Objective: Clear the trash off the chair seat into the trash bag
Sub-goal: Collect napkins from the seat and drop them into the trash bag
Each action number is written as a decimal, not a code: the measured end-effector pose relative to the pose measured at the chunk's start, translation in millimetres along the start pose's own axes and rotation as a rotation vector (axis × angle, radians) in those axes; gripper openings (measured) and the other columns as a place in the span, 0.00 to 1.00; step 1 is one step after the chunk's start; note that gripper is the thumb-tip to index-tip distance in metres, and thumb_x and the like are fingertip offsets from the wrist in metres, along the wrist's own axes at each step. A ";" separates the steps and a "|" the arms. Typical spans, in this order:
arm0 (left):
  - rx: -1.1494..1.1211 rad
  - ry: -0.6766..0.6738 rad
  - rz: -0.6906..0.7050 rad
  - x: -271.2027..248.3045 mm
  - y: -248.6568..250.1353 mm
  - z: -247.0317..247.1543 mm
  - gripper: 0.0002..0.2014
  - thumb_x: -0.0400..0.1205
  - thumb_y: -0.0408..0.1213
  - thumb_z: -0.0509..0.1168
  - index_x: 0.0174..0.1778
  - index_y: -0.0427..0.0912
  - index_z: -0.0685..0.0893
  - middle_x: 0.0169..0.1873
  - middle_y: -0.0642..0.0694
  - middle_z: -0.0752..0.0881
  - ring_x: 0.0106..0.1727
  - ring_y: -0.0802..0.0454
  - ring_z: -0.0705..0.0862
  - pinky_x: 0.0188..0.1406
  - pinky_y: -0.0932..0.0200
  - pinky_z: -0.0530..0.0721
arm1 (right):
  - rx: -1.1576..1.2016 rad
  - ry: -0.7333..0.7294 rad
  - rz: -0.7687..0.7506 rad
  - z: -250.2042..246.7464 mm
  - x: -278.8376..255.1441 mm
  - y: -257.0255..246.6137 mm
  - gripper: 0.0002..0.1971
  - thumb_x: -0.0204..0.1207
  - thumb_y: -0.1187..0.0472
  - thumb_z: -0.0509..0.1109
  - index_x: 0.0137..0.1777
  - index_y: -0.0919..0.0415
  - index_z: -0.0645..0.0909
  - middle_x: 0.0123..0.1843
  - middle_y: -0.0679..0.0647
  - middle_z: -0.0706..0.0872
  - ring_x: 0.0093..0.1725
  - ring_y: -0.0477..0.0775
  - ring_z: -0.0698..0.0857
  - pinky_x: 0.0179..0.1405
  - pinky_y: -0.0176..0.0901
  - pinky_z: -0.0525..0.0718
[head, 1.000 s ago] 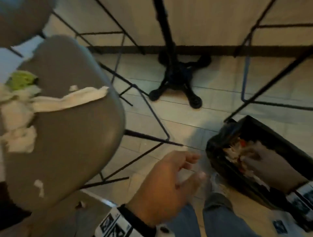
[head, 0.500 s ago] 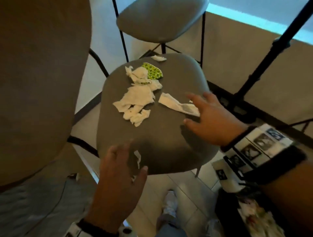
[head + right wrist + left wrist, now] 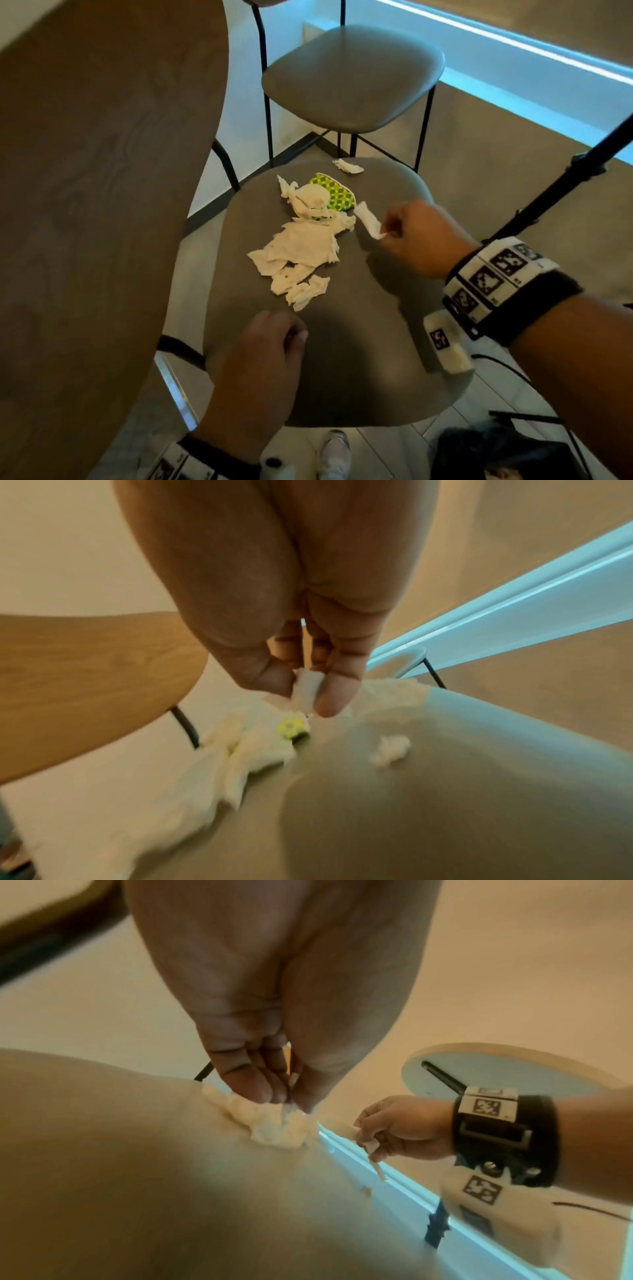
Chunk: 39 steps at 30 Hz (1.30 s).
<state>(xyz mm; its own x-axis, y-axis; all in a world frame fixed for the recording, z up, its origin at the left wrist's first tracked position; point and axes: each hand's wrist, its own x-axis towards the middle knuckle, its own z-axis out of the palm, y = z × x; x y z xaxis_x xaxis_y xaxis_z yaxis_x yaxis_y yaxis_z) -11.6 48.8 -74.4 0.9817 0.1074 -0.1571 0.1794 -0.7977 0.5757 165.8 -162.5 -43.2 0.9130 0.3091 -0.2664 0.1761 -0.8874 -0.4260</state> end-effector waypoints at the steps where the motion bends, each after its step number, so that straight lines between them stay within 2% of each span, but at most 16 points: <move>1: -0.030 0.043 0.024 4.9 4.6 -2.8 0.07 0.86 0.46 0.66 0.48 0.65 0.77 0.46 0.62 0.81 0.48 0.67 0.80 0.47 0.70 0.79 | 0.024 0.066 -0.012 -8.5 9.4 -1.9 0.01 0.82 0.57 0.70 0.51 0.50 0.82 0.43 0.44 0.82 0.44 0.41 0.81 0.43 0.32 0.72; 5: -0.108 0.235 0.098 32.2 24.1 -12.4 0.04 0.85 0.46 0.67 0.54 0.56 0.83 0.47 0.60 0.84 0.46 0.69 0.82 0.39 0.76 0.80 | 0.112 0.322 -0.020 -33.9 60.7 -10.8 0.04 0.81 0.60 0.69 0.52 0.53 0.84 0.48 0.50 0.86 0.50 0.50 0.84 0.44 0.34 0.73; 7: -0.132 0.297 0.072 50.0 31.2 -13.3 0.09 0.85 0.50 0.67 0.60 0.55 0.84 0.51 0.58 0.82 0.47 0.68 0.81 0.40 0.79 0.79 | 0.118 0.361 -0.025 -36.6 88.6 -14.8 0.12 0.81 0.65 0.68 0.60 0.50 0.84 0.58 0.52 0.87 0.59 0.54 0.85 0.51 0.39 0.75; 10: -0.111 0.309 0.036 74.1 34.3 -7.1 0.26 0.80 0.56 0.72 0.74 0.57 0.77 0.67 0.53 0.78 0.62 0.61 0.77 0.50 0.71 0.77 | -0.036 0.188 -0.046 -31.9 117.5 -25.8 0.38 0.77 0.74 0.67 0.82 0.38 0.69 0.77 0.56 0.76 0.70 0.60 0.80 0.59 0.48 0.83; 12: -0.094 0.280 0.033 85.3 32.4 -1.7 0.37 0.75 0.57 0.77 0.79 0.60 0.71 0.77 0.51 0.72 0.73 0.53 0.72 0.61 0.61 0.77 | -0.198 -0.001 -0.049 -22.7 130.1 -32.0 0.46 0.77 0.76 0.66 0.86 0.34 0.58 0.83 0.58 0.68 0.73 0.64 0.78 0.61 0.53 0.86; 14: -0.091 0.226 -0.007 92.8 30.4 1.7 0.44 0.72 0.58 0.79 0.83 0.65 0.65 0.85 0.50 0.63 0.81 0.48 0.65 0.67 0.57 0.71 | -0.338 -0.143 -0.039 -14.0 140.7 -34.7 0.42 0.80 0.73 0.68 0.87 0.39 0.59 0.83 0.59 0.68 0.74 0.66 0.77 0.65 0.56 0.85; 16: -0.092 0.190 -0.026 97.8 27.9 3.8 0.48 0.71 0.60 0.79 0.84 0.69 0.60 0.88 0.50 0.55 0.85 0.46 0.59 0.72 0.51 0.71 | -0.416 -0.169 -0.021 -8.2 147.8 -30.9 0.32 0.83 0.65 0.68 0.85 0.48 0.67 0.80 0.60 0.73 0.74 0.66 0.78 0.69 0.58 0.82; 18: -0.105 0.185 -0.013 103.2 27.9 5.1 0.50 0.70 0.61 0.79 0.84 0.70 0.57 0.89 0.50 0.52 0.87 0.44 0.58 0.76 0.44 0.72 | -0.323 -0.141 0.009 -6.3 145.8 -21.8 0.26 0.82 0.61 0.69 0.80 0.56 0.75 0.75 0.60 0.78 0.71 0.64 0.80 0.70 0.55 0.80; 20: -0.116 0.193 -0.007 110.2 31.7 5.0 0.53 0.69 0.61 0.80 0.85 0.70 0.55 0.90 0.48 0.49 0.89 0.42 0.56 0.77 0.42 0.72 | -0.191 -0.101 0.013 -5.0 132.0 -12.2 0.20 0.80 0.62 0.70 0.71 0.60 0.83 0.66 0.60 0.85 0.65 0.64 0.84 0.62 0.51 0.82; 22: -0.121 0.212 0.002 120.9 37.1 4.0 0.55 0.67 0.59 0.82 0.86 0.70 0.55 0.90 0.46 0.47 0.89 0.41 0.56 0.78 0.42 0.72 | -0.152 -0.082 0.017 -2.5 111.5 -1.5 0.14 0.79 0.62 0.70 0.64 0.60 0.86 0.59 0.59 0.88 0.60 0.62 0.87 0.56 0.50 0.83; 25: -0.132 0.213 0.067 138.4 42.8 2.7 0.58 0.65 0.57 0.84 0.86 0.71 0.54 0.90 0.45 0.42 0.89 0.39 0.56 0.77 0.36 0.77 | -0.141 -0.142 0.012 -0.7 73.8 8.6 0.12 0.81 0.57 0.71 0.64 0.54 0.84 0.58 0.51 0.86 0.59 0.53 0.85 0.59 0.44 0.80; 28: -0.042 0.157 0.049 154.6 46.8 4.9 0.54 0.67 0.56 0.83 0.85 0.72 0.58 0.90 0.46 0.43 0.88 0.36 0.56 0.77 0.37 0.75 | -0.064 -0.196 0.019 3.8 41.9 16.6 0.11 0.81 0.57 0.71 0.63 0.51 0.84 0.57 0.47 0.84 0.57 0.48 0.82 0.57 0.40 0.76; 32: -0.012 0.134 -0.042 170.1 47.4 12.9 0.30 0.71 0.51 0.82 0.68 0.65 0.79 0.79 0.44 0.67 0.76 0.39 0.73 0.72 0.40 0.79 | 0.052 -0.245 0.053 9.6 12.7 22.3 0.12 0.81 0.57 0.71 0.64 0.49 0.84 0.57 0.46 0.84 0.59 0.48 0.82 0.58 0.40 0.77; 34: -0.021 0.150 -0.047 171.1 47.2 18.0 0.21 0.72 0.44 0.81 0.58 0.61 0.83 0.68 0.47 0.71 0.68 0.44 0.77 0.65 0.48 0.80 | 0.095 -0.271 0.072 15.4 3.0 27.1 0.14 0.82 0.58 0.71 0.66 0.50 0.83 0.60 0.47 0.83 0.62 0.48 0.81 0.60 0.40 0.75; 36: -0.007 0.172 -0.012 169.5 48.2 17.9 0.18 0.75 0.39 0.79 0.57 0.57 0.84 0.62 0.50 0.71 0.61 0.48 0.78 0.57 0.59 0.73 | 0.145 -0.250 0.080 24.0 -7.6 32.9 0.15 0.83 0.59 0.70 0.68 0.53 0.82 0.63 0.50 0.82 0.65 0.51 0.81 0.59 0.35 0.72; 39: 0.075 0.203 0.098 158.8 53.3 7.4 0.14 0.79 0.38 0.75 0.60 0.51 0.87 0.64 0.48 0.79 0.58 0.52 0.79 0.50 0.69 0.71 | 0.171 -0.241 0.057 30.8 -26.5 37.4 0.14 0.84 0.59 0.68 0.68 0.58 0.83 0.65 0.53 0.83 0.66 0.53 0.82 0.56 0.34 0.72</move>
<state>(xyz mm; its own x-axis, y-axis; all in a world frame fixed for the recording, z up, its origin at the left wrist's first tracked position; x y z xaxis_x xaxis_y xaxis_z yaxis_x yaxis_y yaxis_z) 153.4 19.0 -74.6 0.9883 0.1380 0.0656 0.0845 -0.8512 0.5179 136.9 -193.4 -78.7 0.8023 0.3505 -0.4832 0.0437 -0.8417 -0.5381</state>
